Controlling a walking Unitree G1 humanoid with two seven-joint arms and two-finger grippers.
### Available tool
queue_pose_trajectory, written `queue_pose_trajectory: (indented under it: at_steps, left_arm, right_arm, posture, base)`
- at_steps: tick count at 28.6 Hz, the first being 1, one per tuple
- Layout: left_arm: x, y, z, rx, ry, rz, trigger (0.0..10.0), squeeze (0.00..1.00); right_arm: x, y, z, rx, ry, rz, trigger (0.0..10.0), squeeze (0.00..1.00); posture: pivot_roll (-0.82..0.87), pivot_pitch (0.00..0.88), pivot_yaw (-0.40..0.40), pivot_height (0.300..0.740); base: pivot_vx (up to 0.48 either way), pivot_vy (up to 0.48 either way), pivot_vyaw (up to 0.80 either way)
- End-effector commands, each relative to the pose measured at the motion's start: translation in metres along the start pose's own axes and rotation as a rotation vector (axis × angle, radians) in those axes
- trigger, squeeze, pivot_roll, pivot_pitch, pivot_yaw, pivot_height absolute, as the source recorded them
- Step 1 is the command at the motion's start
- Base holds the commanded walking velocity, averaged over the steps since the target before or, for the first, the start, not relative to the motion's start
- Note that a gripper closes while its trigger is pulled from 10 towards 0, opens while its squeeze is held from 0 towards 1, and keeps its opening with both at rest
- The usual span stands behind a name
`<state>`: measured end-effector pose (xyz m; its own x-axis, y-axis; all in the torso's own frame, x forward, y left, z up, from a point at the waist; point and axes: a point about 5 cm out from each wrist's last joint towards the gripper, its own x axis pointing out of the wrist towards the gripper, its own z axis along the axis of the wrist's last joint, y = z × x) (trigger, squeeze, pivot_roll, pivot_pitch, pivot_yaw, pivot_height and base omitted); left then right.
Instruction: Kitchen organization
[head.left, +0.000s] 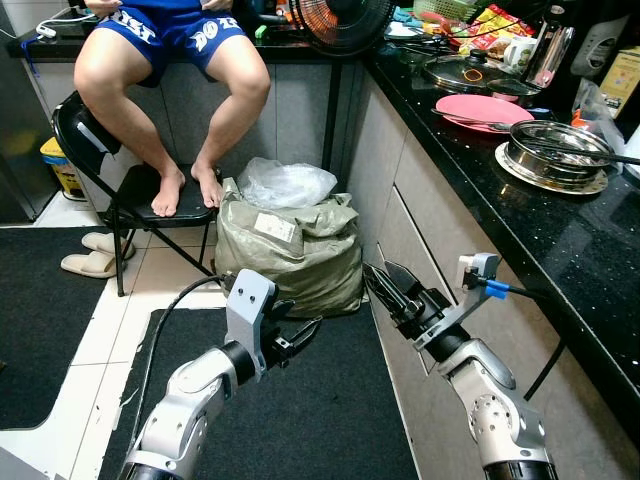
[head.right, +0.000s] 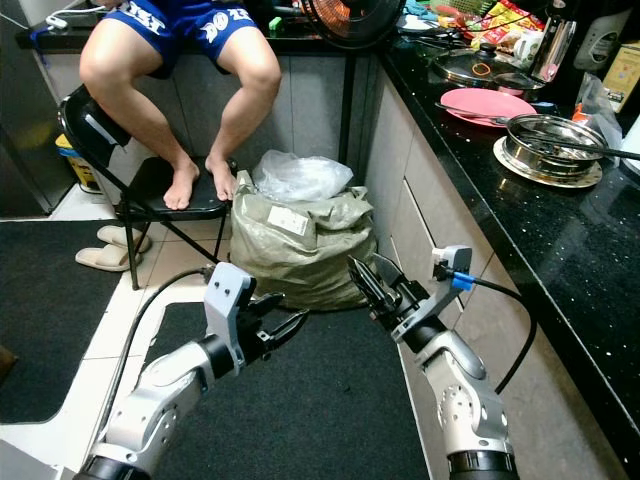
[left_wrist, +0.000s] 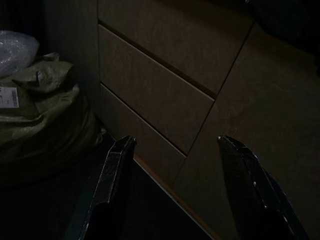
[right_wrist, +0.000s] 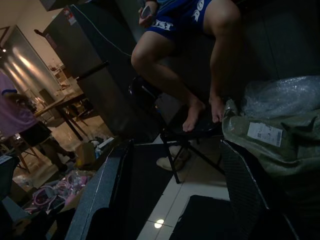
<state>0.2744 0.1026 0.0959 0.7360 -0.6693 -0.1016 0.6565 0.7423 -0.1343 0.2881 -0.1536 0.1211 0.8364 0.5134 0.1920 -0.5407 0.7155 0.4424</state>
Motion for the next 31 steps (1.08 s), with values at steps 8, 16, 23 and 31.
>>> queue_pose_trajectory:
  at_steps: [8,16,23,31]
  left_arm:
    - [-0.0001,0.0025,0.0002,0.015,-0.008,0.013,10.0,0.0]
    - [0.0006,0.0014,0.0005,0.023,-0.013,0.008,10.0,0.0]
    - [0.0005,0.0012,0.0007,0.027,-0.014,0.002,10.0,0.0]
    - [0.0011,-0.0002,0.001,0.035,-0.016,-0.006,10.0,0.0]
  right_arm:
    - [0.0009,-0.0001,0.0016,-0.004,-0.007,0.011,10.0,0.0]
    - [0.0024,0.0042,0.004,-0.027,-0.012,0.044,10.0,0.0]
    - [0.0026,0.0053,0.0035,-0.027,-0.009,0.049,10.0,0.0]
    - [0.003,0.0063,0.0025,-0.028,0.0,0.057,10.0,0.0]
  posture:
    - [0.12,0.0,-0.083,0.74]
    - [0.12,0.0,-0.091,0.74]
    - [0.12,0.0,-0.091,0.74]
    - [0.12,0.0,-0.096,0.74]
  base:
    - [0.0,0.0,0.0]
    - [0.0,0.0,0.0]
    - [0.073,0.0,0.0]
    - [0.274,0.0,0.0]
